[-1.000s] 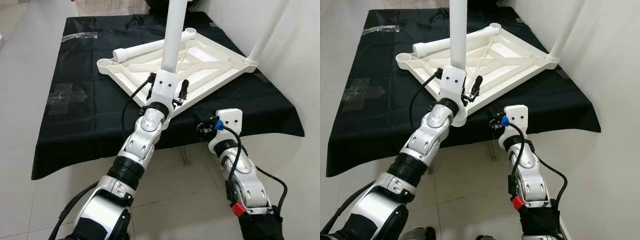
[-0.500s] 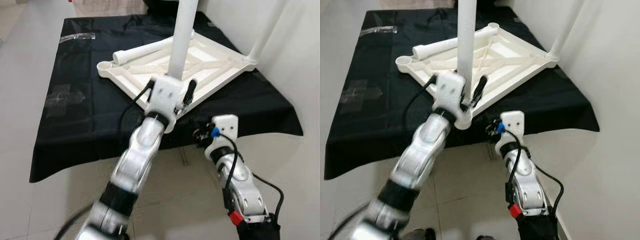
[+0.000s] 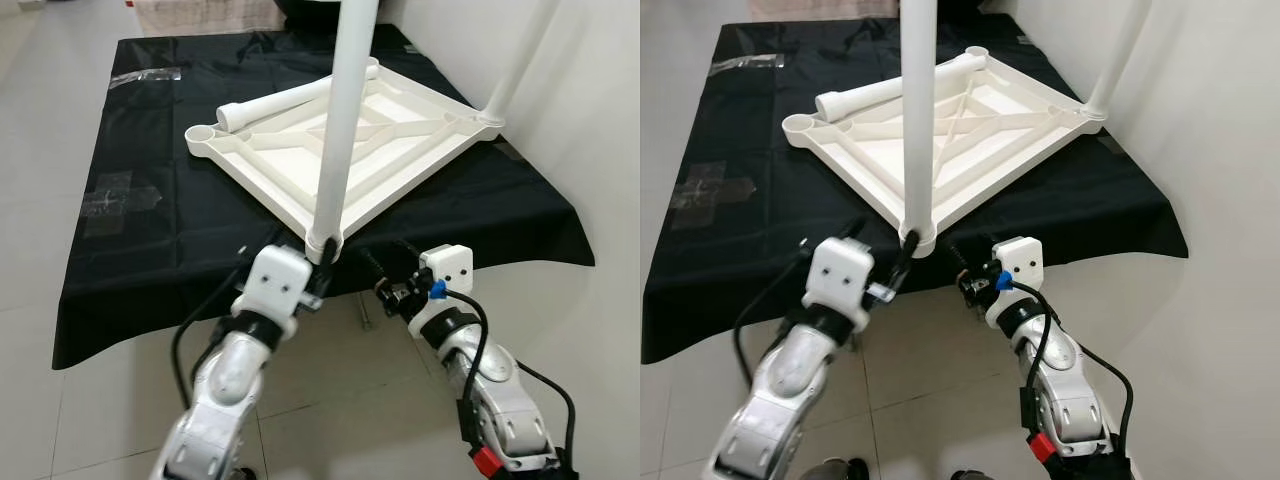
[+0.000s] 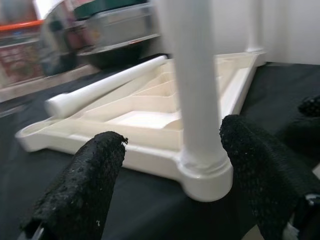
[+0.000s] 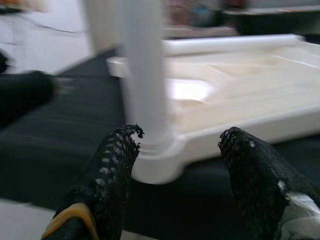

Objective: Building children table

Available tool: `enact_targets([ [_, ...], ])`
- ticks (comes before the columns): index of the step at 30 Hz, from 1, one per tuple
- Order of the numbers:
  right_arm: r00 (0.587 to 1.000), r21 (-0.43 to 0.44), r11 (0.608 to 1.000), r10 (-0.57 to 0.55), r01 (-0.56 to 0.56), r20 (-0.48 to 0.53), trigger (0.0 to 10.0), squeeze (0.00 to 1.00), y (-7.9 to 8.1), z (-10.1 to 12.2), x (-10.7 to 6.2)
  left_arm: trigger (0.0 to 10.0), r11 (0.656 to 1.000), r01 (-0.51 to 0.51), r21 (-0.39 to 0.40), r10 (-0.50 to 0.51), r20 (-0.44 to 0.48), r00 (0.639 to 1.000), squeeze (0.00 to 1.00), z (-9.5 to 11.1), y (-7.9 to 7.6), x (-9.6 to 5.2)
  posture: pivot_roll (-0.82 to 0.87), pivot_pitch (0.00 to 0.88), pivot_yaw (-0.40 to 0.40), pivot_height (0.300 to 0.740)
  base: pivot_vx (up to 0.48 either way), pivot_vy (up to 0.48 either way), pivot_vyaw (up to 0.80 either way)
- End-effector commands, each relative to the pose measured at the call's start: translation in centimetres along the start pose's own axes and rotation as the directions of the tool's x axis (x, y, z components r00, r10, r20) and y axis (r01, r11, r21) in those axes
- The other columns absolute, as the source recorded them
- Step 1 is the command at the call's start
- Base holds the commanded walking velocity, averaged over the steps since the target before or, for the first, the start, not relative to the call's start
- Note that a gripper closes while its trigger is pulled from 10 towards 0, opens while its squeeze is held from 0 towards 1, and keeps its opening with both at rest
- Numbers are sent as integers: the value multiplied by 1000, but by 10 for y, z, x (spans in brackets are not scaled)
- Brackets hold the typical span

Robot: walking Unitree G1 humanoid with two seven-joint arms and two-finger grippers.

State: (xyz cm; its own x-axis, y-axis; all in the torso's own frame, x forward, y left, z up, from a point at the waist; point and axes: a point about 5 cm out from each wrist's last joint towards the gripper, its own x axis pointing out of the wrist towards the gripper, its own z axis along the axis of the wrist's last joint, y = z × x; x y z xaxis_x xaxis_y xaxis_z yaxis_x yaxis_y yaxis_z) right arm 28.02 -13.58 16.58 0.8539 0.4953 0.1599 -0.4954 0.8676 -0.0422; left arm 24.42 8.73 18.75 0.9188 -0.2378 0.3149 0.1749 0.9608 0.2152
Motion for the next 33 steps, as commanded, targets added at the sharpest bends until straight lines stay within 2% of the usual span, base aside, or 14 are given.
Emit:
enact_targets([
  [1,997,-16,997,71,-71,7,10000,0,5,4,1,10000,999,-36,10,37,-67,997,0,-7,8,-13,45,117,-47,740,0,0,0],
  [4,997,-33,996,82,-81,8,10000,0,5,5,3,10000,999,-49,8,50,-81,995,0,-8,11,-16,45,118,-47,740,0,0,0],
  [5,996,-59,995,87,-86,27,10000,0,7,10,11,10000,996,-95,-2,94,-106,990,0,-10,18,-21,43,123,-48,740,0,0,0],
  [11,995,-115,990,90,-85,40,10000,0,8,19,27,10000,989,-149,15,149,-114,982,0,-7,26,-27,49,120,-65,740,0,0,0],
  [20,992,-143,985,110,-100,66,10000,0,7,31,41,10000,986,-166,6,166,-105,981,0,1,25,-23,48,123,-71,740,0,0,800],
  [21,991,-143,985,112,-101,71,10000,0,7,32,41,10000,986,-164,9,164,-103,981,0,2,25,-23,48,123,-71,740,0,0,800],
  [22,977,-67,982,184,-178,108,10000,0,13,38,41,10000,986,-165,9,165,-104,981,0,2,25,-22,46,124,-74,740,0,0,0],
  [24,977,-67,982,184,-178,108,10000,0,13,38,41,10000,986,-165,9,165,-104,981,0,2,25,-22,46,124,-74,740,0,0,0],
  [25,963,-8,972,235,-236,131,10000,0,18,43,40,10000,986,-167,7,167,-104,980,0,2,26,-21,46,124,-74,740,0,0,0],
  [27,945,-26,956,291,-291,149,10000,0,28,53,47,10000,984,-178,-5,176,-104,979,0,3,28,-20,41,138,-72,740,0,0,0],
  [29,945,-26,956,291,-291,149,10000,0,28,53,47,10000,984,-178,-5,176,-104,979,0,3,28,-20,41,138,-72,740,0,0,0],
  [31,975,-107,973,211,-203,71,10000,0,25,50,69,10000,978,-206,-22,202,-112,973,0,4,32,-19,39,153,-75,740,0,0,0],
  [32,975,-107,973,211,-203,71,10000,0,25,50,69,10000,978,-206,-22,202,-112,973,0,4,32,-19,39,153,-75,740,0,0,0],
  [33,987,-133,979,159,-156,14,10000,0,22,45,88,10000,978,-210,-11,208,-110,972,0,4,34,-18,43,167,-82,740,0,0,0],
])
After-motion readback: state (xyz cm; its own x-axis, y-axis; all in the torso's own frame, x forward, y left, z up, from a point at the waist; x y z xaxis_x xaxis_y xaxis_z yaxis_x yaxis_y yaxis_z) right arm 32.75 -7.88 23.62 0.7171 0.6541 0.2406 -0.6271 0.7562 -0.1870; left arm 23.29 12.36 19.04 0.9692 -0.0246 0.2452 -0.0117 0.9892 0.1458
